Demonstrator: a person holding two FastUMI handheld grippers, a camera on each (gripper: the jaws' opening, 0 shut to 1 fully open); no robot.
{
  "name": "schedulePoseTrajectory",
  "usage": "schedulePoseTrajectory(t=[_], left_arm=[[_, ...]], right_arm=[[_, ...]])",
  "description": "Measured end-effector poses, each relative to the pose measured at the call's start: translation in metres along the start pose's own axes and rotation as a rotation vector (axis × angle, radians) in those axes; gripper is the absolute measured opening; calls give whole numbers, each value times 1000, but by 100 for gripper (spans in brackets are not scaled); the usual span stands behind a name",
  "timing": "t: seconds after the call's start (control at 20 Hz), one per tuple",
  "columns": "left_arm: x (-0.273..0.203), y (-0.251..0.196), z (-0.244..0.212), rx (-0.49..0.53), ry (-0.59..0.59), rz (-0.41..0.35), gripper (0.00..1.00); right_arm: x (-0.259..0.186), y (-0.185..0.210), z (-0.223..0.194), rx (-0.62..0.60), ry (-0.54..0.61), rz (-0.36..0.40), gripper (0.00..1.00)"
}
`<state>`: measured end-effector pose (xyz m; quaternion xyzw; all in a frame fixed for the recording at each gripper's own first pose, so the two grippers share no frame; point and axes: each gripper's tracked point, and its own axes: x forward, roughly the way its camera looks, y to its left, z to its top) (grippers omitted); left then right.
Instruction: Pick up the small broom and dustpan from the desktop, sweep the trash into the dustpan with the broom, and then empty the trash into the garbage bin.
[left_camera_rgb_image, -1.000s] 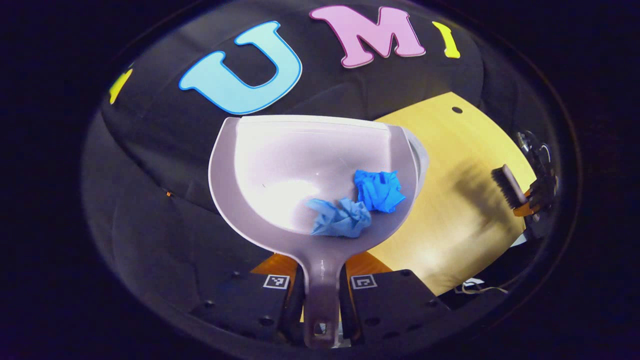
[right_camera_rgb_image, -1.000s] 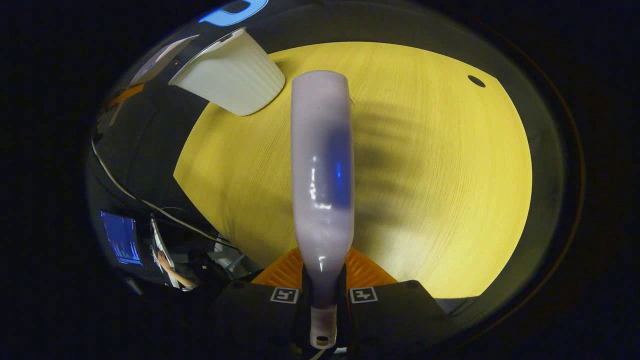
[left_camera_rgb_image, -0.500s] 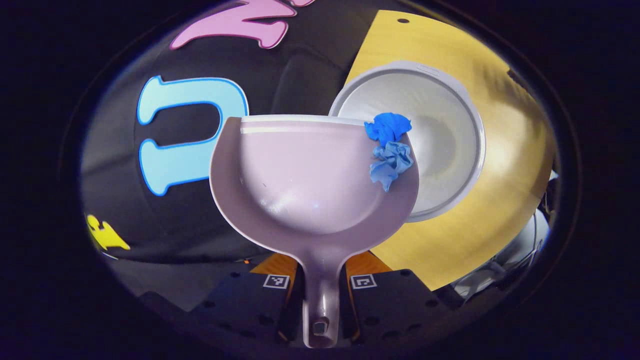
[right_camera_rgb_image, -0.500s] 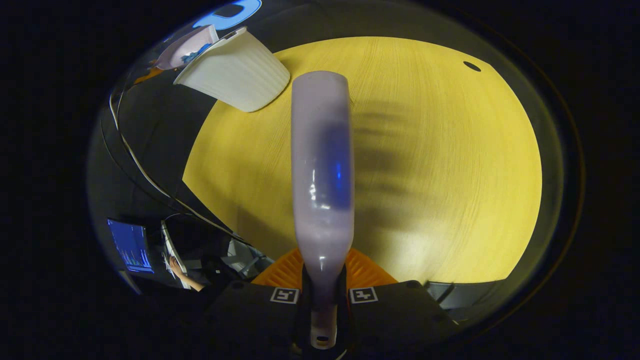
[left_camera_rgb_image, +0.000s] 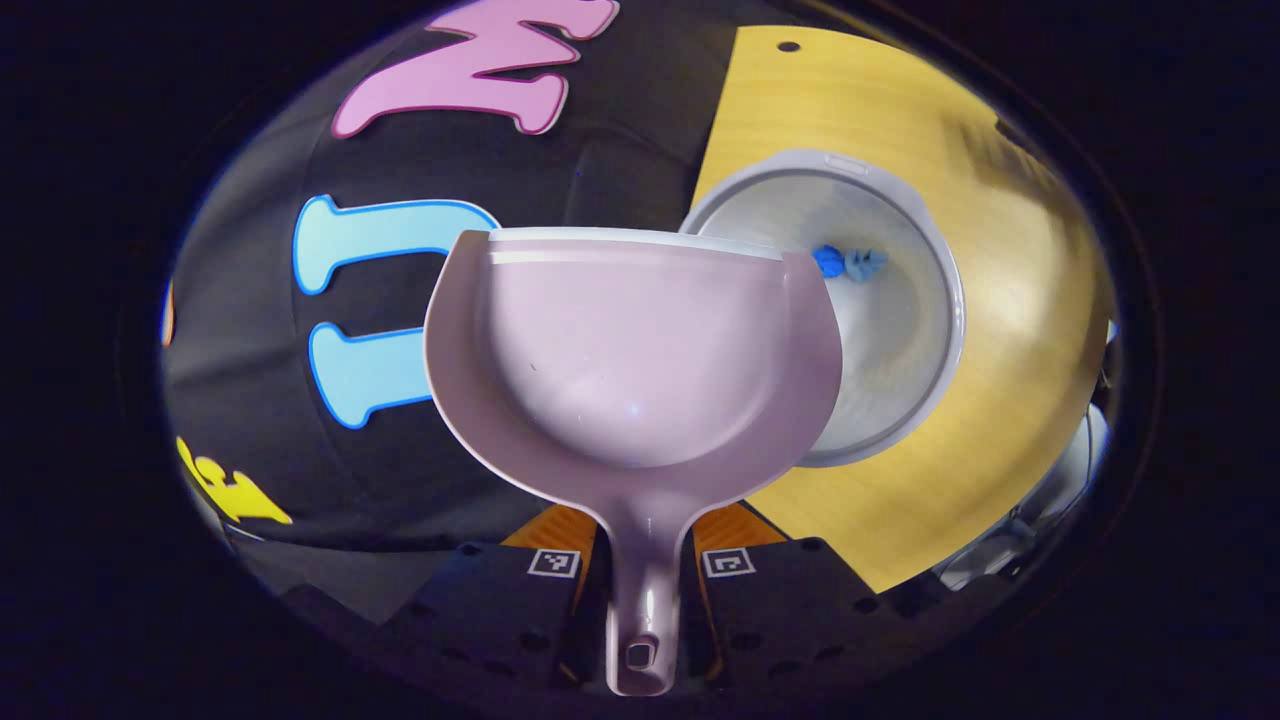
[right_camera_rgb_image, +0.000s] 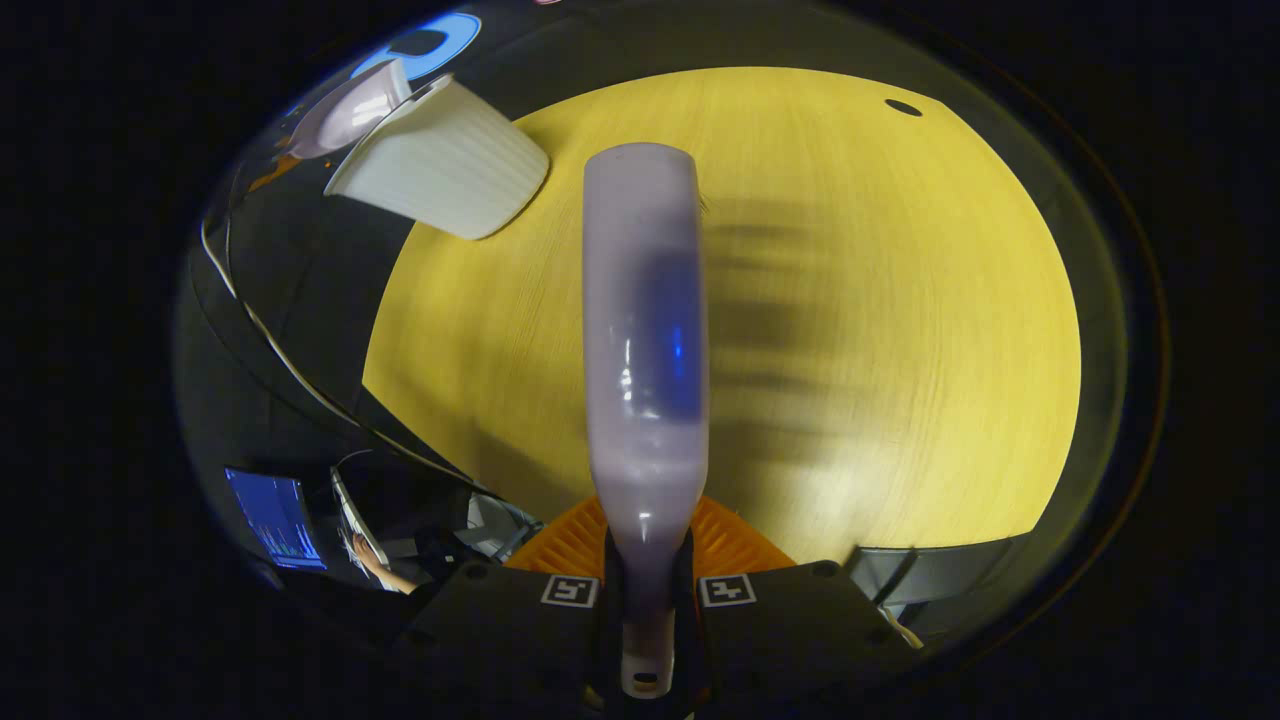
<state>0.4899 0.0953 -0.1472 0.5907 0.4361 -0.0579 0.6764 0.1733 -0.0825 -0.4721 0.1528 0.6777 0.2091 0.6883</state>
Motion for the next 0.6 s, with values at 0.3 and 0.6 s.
schedulePoseTrajectory(t=[0.3, 0.6], left_arm=[[11, -16, 20, -448, -211, -112, 28], [-18, -103, 115, -826, -494, -472, 28]], right_arm=[[-23, -34, 31, 43, -70, -69, 22], [-39, -53, 37, 64, -103, -135, 22]])
